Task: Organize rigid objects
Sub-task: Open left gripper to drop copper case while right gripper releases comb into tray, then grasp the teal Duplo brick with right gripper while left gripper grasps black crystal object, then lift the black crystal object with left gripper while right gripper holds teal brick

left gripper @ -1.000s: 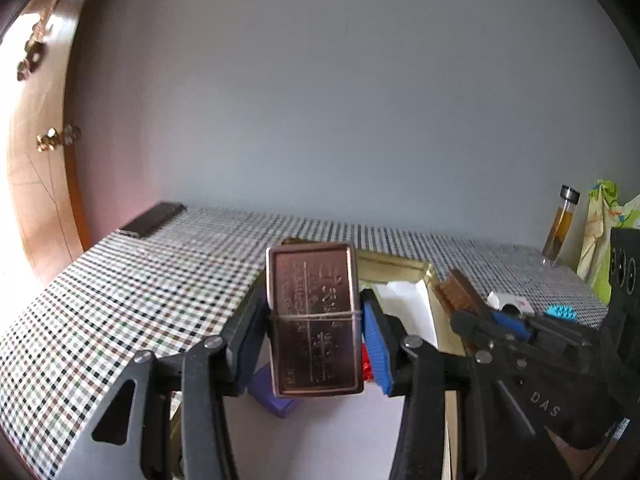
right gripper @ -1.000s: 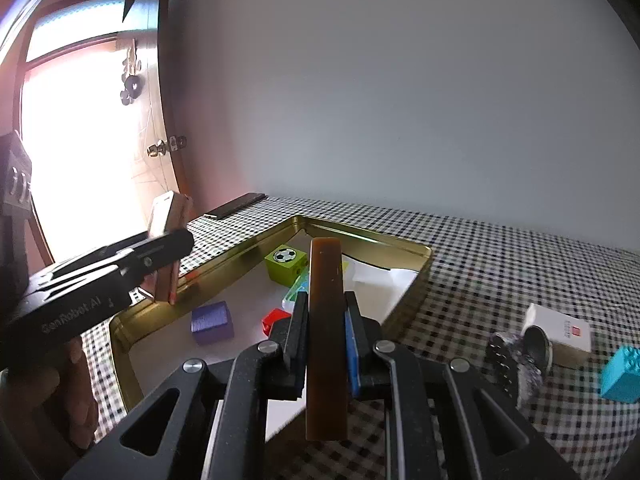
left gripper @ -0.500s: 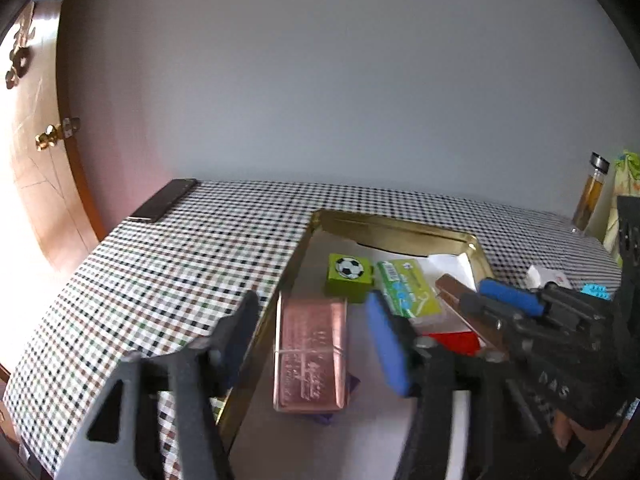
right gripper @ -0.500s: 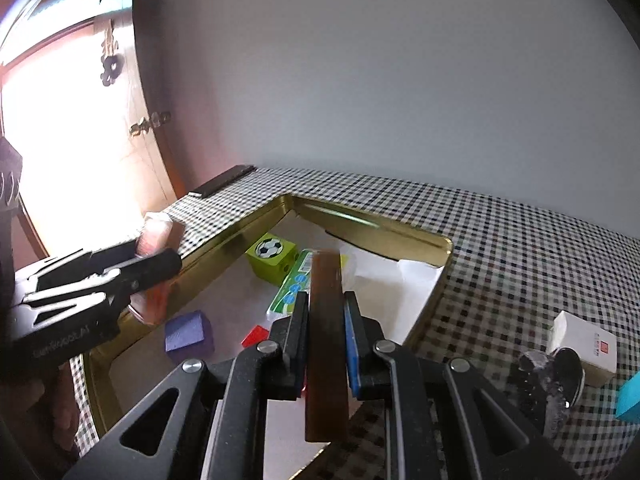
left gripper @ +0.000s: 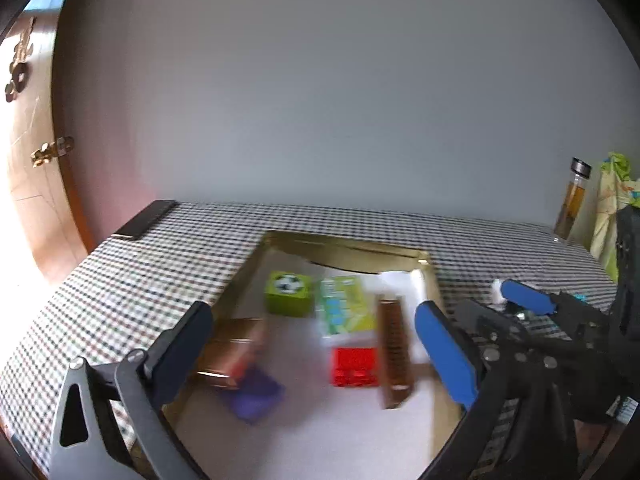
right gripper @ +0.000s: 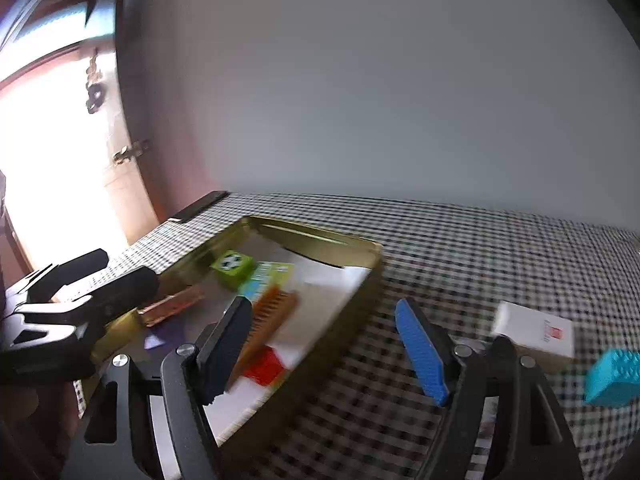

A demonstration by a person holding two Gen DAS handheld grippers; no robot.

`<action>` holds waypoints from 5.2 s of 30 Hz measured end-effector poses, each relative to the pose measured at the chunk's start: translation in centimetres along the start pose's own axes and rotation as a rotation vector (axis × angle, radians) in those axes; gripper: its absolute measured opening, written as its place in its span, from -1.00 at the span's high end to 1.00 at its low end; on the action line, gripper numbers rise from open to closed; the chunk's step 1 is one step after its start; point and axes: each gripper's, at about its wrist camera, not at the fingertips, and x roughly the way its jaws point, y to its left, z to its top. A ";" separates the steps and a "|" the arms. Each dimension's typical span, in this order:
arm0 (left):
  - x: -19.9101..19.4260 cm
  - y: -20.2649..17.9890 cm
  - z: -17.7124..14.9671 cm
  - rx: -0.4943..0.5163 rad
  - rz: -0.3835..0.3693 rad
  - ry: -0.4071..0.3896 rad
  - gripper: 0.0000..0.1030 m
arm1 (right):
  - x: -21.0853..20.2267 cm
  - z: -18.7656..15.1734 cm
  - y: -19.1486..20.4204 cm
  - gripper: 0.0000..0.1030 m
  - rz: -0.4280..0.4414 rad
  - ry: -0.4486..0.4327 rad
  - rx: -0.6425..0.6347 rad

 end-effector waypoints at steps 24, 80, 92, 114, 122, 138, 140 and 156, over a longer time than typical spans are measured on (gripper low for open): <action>3.0 -15.1 -2.6 0.193 -0.131 0.087 -0.99 | -7.2 -2.6 -15.3 -0.61 -0.385 -0.060 0.235; 8.4 -18.2 -3.1 0.236 -0.273 0.304 0.09 | -4.8 -3.7 -18.4 -0.34 -0.359 0.095 0.340; 4.9 -16.6 -2.7 0.186 -0.213 0.105 0.09 | -6.0 -3.5 -16.9 -0.34 -0.325 0.019 0.279; -0.6 -13.4 -3.4 0.146 -0.170 -0.144 0.19 | -8.7 -4.1 -11.3 -0.34 -0.355 -0.125 0.103; -0.8 -13.1 -3.5 0.143 -0.183 -0.140 0.28 | -10.0 -4.6 -8.9 -0.34 -0.336 -0.184 0.052; 0.3 -13.2 -4.2 0.176 -0.269 0.025 -0.51 | -10.1 -4.7 -10.1 -0.34 -0.313 -0.183 0.128; 0.6 -13.6 -4.3 0.200 -0.281 0.052 -0.51 | -10.0 -4.7 -10.2 -0.35 -0.311 -0.180 0.134; 6.0 -15.4 -5.3 0.193 -0.377 0.346 -0.49 | -10.0 -4.6 -10.4 -0.35 -0.305 -0.174 0.155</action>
